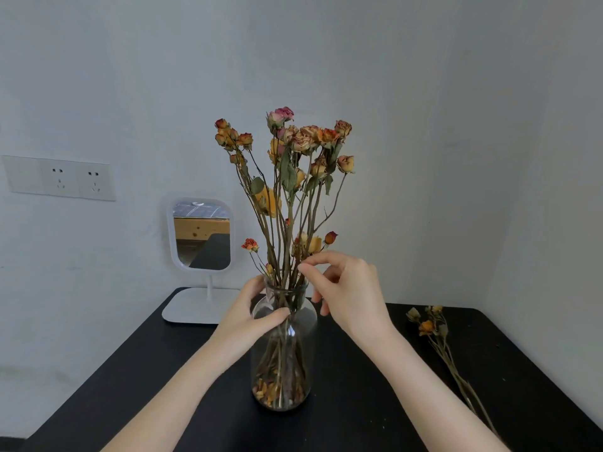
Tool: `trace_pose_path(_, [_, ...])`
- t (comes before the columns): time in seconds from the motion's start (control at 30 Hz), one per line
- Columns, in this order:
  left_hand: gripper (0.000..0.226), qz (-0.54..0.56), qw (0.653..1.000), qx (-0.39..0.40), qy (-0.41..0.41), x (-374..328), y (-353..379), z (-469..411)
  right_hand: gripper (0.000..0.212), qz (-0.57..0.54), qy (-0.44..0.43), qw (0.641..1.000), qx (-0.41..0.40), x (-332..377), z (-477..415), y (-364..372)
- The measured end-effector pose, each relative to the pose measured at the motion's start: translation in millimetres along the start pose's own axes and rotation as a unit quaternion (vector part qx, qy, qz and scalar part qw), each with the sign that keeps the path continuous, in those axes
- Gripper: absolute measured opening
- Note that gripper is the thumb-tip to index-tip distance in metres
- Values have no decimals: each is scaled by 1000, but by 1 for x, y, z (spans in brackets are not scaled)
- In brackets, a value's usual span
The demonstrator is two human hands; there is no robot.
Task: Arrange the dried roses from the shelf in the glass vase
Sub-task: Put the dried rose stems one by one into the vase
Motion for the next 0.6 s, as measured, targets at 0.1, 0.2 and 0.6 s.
trace_pose_path(0.1, [37, -16, 984, -174, 45, 6, 8, 35, 6, 15, 23, 1000, 0, -12, 7, -14])
trace_pose_path(0.2, [22, -57, 970, -199, 131, 4, 30, 74, 5, 32, 76, 997, 3, -35, 19, -34])
trace_pose_path(0.6, [18, -245, 953, 152, 90, -5, 196, 47, 10, 157, 357, 920, -32, -176, 92, -156])
Point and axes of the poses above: each hand's wrist, its own z-axis away from the middle knuckle, its own y-axis out of the palm, x = y × z, the point moved 1 cm from there along -z, towards the middle knuckle, and after that the axes turned 1 degree about -z, right-handed, at the moved point
